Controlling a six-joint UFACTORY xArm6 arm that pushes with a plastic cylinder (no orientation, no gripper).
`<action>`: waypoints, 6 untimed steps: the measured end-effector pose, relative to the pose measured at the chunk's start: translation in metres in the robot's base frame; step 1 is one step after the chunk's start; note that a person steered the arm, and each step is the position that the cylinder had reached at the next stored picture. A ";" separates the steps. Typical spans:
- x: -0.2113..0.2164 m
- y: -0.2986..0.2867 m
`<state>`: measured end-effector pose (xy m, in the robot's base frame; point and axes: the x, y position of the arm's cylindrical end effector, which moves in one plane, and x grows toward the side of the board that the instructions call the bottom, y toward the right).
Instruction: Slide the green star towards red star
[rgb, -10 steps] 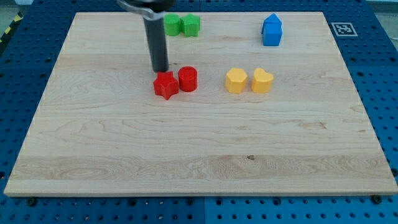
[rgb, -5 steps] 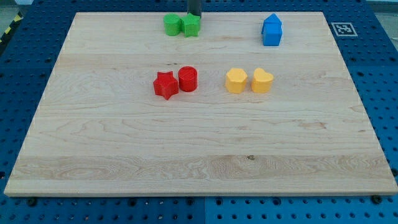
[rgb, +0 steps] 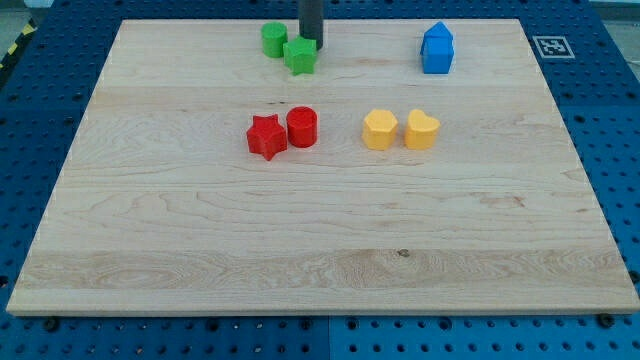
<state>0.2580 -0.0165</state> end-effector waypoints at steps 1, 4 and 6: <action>0.012 -0.003; 0.012 -0.032; 0.048 -0.032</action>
